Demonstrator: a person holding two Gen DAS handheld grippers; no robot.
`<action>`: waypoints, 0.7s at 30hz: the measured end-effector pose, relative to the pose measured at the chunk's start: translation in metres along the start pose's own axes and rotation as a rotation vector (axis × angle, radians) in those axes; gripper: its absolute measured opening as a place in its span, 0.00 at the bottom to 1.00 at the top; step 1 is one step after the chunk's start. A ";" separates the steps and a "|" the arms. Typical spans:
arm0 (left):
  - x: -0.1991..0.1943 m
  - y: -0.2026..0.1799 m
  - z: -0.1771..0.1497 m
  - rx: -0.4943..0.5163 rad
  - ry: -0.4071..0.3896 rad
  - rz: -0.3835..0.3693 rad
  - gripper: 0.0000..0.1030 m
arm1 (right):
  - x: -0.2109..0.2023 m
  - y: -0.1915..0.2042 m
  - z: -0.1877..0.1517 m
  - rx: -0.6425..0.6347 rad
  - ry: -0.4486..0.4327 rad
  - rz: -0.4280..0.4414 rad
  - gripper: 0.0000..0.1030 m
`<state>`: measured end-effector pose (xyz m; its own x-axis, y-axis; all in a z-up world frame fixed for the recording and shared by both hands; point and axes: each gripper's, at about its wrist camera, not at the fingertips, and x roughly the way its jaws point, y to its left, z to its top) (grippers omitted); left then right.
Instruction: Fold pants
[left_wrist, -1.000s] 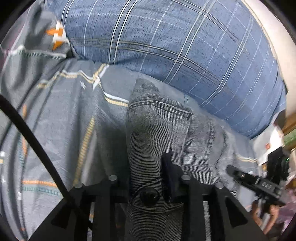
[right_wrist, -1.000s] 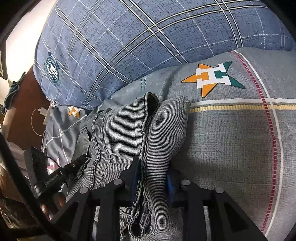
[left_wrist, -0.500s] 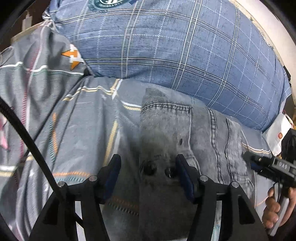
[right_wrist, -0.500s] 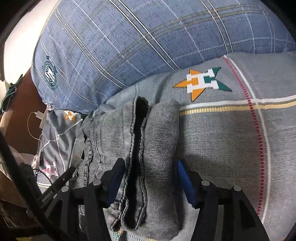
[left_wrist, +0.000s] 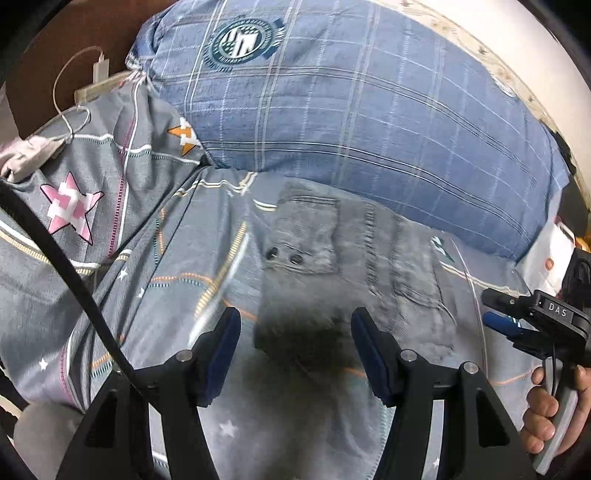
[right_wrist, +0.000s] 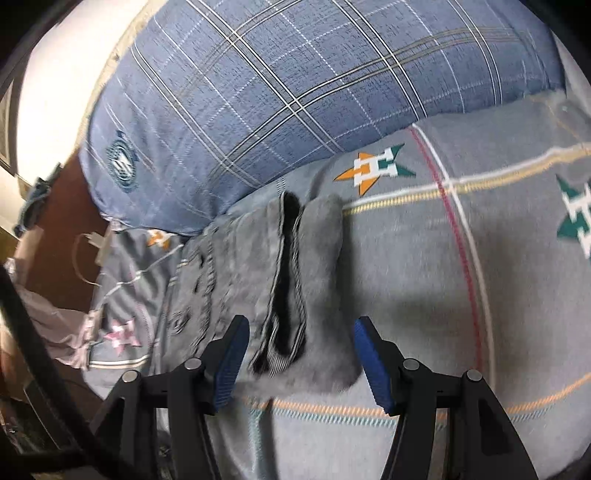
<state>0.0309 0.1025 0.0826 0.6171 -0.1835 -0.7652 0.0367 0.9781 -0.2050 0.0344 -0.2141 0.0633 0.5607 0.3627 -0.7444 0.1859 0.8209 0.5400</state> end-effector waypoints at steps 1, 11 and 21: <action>-0.002 -0.006 -0.003 0.019 0.002 0.008 0.61 | -0.001 -0.001 -0.005 0.005 0.001 0.010 0.61; 0.017 -0.008 -0.009 0.059 0.056 -0.025 0.61 | -0.009 -0.003 -0.006 -0.035 -0.013 0.188 0.61; 0.056 0.044 0.024 -0.164 0.078 -0.184 0.61 | 0.039 0.024 -0.018 -0.070 0.112 0.279 0.41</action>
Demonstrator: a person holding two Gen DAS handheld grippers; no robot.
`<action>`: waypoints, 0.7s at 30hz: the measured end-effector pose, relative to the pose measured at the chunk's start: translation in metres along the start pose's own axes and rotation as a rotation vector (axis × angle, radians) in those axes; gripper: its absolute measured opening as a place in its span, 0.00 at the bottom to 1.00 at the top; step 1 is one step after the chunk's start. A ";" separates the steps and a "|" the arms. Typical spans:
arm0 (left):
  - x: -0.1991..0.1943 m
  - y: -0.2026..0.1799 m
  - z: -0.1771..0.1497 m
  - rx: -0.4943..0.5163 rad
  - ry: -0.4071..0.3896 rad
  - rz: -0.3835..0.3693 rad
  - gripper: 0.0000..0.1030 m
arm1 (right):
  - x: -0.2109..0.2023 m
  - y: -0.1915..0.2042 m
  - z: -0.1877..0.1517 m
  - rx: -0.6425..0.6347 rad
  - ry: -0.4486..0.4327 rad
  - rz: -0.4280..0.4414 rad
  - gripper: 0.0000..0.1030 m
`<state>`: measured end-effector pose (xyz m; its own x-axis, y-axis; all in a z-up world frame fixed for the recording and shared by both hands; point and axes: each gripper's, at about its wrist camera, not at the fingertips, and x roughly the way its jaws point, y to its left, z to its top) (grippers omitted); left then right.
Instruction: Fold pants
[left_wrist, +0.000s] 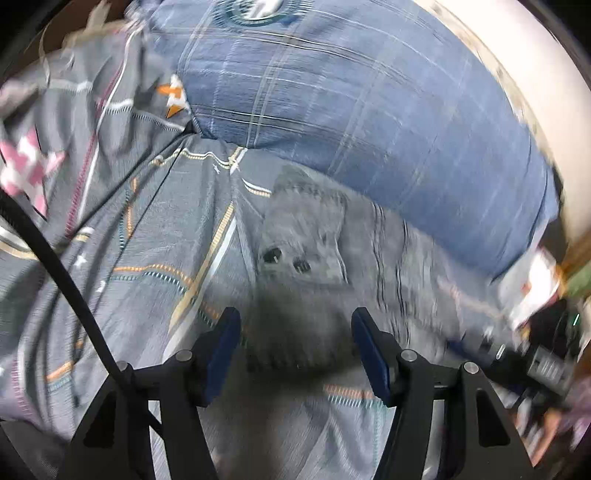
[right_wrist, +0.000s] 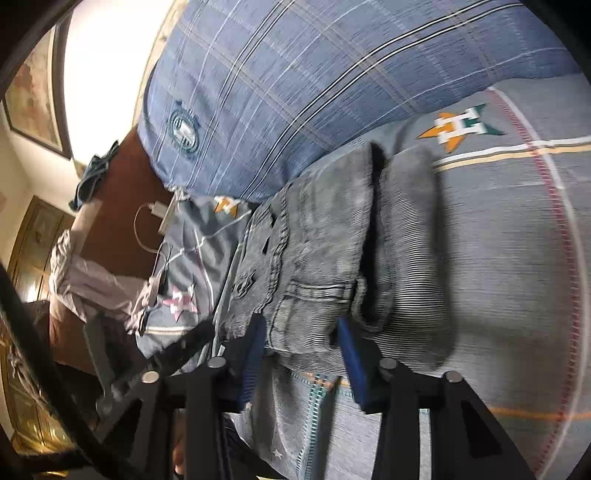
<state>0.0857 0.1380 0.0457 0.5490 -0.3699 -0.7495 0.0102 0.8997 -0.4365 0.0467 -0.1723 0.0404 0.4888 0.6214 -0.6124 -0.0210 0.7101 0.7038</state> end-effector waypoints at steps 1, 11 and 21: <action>0.006 0.006 0.003 -0.022 -0.003 -0.014 0.61 | 0.006 0.002 -0.001 -0.010 0.013 -0.022 0.41; 0.049 0.011 -0.006 -0.044 0.117 -0.039 0.59 | 0.045 -0.003 -0.006 0.008 0.065 -0.199 0.13; 0.053 -0.031 -0.030 0.245 0.021 0.195 0.47 | 0.051 0.009 -0.017 -0.070 0.075 -0.356 0.08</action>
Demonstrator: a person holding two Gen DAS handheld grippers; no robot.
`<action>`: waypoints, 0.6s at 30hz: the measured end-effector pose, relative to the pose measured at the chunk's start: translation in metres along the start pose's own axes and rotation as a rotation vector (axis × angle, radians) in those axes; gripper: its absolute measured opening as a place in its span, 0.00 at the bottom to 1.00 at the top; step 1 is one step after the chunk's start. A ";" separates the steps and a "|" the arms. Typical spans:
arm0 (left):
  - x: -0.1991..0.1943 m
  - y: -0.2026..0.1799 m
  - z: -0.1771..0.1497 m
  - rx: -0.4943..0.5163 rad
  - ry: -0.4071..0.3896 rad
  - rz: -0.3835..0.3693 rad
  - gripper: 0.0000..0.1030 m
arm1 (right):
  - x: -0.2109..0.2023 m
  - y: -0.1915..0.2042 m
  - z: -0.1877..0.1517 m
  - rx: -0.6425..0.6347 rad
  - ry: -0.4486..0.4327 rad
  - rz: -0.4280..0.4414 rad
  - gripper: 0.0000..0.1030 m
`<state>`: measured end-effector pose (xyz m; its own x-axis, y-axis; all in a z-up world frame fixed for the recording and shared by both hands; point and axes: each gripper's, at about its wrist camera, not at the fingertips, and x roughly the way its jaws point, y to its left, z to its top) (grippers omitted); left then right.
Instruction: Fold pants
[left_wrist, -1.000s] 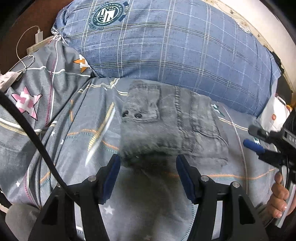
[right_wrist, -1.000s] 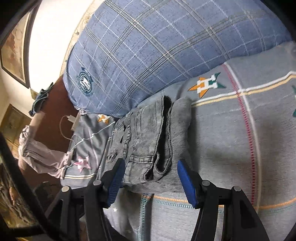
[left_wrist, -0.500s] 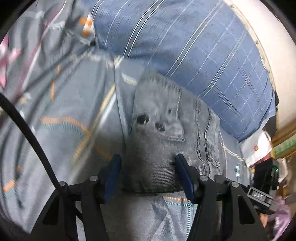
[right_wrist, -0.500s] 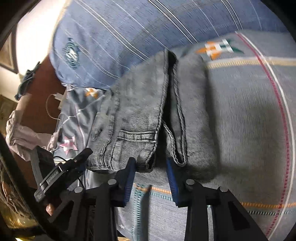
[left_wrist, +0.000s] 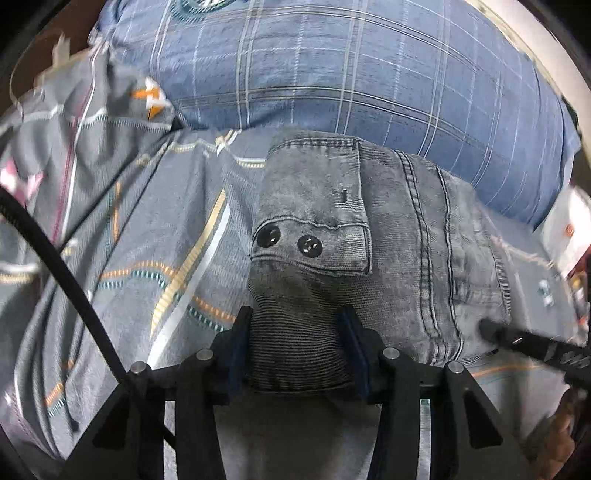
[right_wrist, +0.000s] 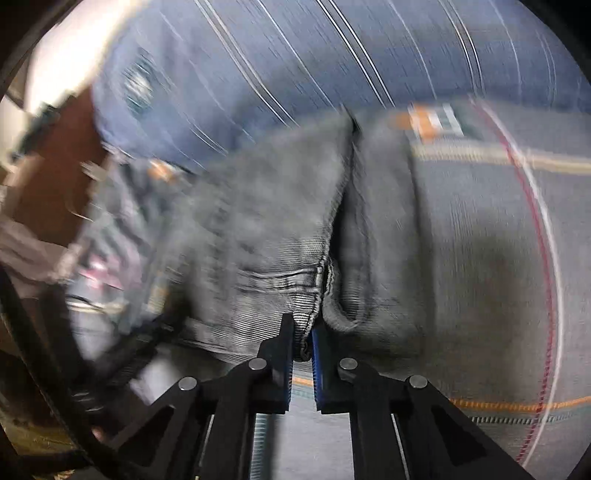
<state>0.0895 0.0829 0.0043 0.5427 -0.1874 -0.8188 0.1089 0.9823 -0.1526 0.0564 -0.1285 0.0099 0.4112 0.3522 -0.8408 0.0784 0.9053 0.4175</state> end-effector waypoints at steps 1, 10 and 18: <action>-0.001 -0.004 -0.001 0.029 -0.022 0.029 0.47 | 0.003 0.001 -0.001 -0.008 0.005 -0.011 0.08; -0.025 -0.011 -0.011 0.065 -0.130 0.124 0.54 | -0.014 -0.002 -0.005 -0.019 -0.042 0.036 0.18; -0.075 -0.026 -0.027 0.106 -0.200 0.204 0.68 | -0.057 0.016 -0.022 -0.078 -0.164 -0.021 0.60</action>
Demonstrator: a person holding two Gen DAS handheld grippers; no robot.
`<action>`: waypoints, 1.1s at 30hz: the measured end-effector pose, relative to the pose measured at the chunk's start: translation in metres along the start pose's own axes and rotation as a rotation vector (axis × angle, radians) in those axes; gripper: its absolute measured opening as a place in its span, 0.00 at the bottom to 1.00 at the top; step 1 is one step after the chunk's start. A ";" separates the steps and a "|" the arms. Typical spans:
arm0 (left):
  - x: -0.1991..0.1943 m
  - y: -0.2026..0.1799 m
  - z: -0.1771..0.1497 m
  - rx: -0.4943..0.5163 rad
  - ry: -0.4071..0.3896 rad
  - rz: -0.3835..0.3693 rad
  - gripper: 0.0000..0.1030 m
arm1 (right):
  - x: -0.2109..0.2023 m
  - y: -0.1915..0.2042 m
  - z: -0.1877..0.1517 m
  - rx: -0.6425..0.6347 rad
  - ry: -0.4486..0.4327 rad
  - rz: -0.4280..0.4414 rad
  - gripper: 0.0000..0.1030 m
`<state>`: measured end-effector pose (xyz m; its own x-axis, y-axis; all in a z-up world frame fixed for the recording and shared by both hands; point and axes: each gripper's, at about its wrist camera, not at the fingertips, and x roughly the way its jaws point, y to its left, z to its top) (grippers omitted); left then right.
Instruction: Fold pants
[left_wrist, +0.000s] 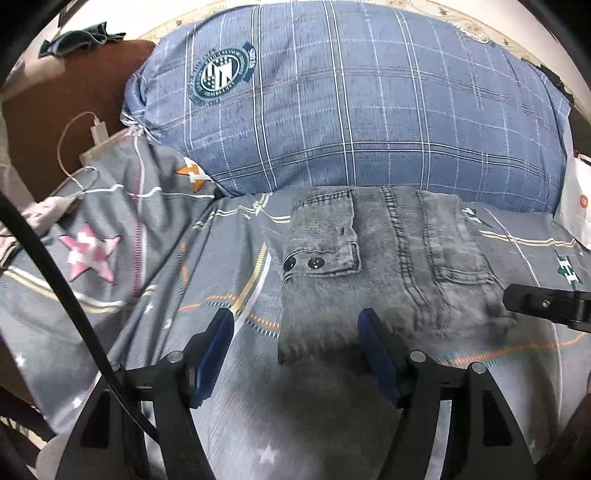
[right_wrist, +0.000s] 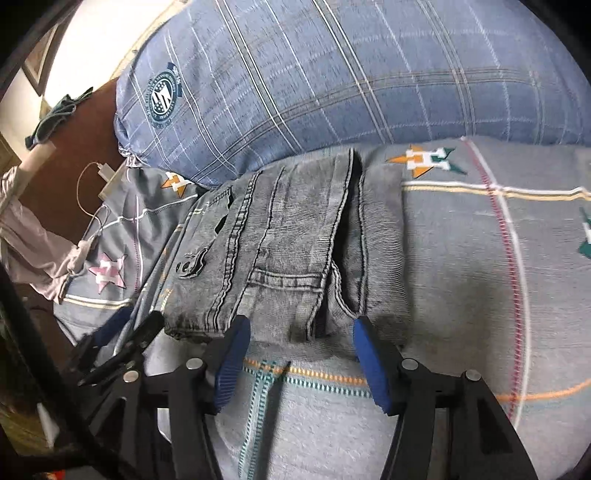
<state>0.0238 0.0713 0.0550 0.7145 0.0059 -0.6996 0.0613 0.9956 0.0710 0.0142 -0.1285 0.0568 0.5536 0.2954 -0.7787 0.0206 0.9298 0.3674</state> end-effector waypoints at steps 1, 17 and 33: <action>-0.008 0.000 -0.003 -0.005 -0.005 -0.001 0.69 | -0.005 0.000 -0.005 0.010 -0.007 0.004 0.60; -0.073 0.009 -0.016 -0.023 -0.050 0.033 0.80 | -0.037 0.008 -0.037 0.023 -0.061 0.035 0.60; -0.099 0.007 0.000 -0.001 -0.050 0.060 0.81 | -0.060 0.015 -0.035 0.023 -0.153 0.046 0.70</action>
<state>-0.0467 0.0774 0.1247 0.7510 0.0609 -0.6574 0.0168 0.9937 0.1112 -0.0476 -0.1247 0.0914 0.6748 0.2992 -0.6747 0.0100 0.9104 0.4137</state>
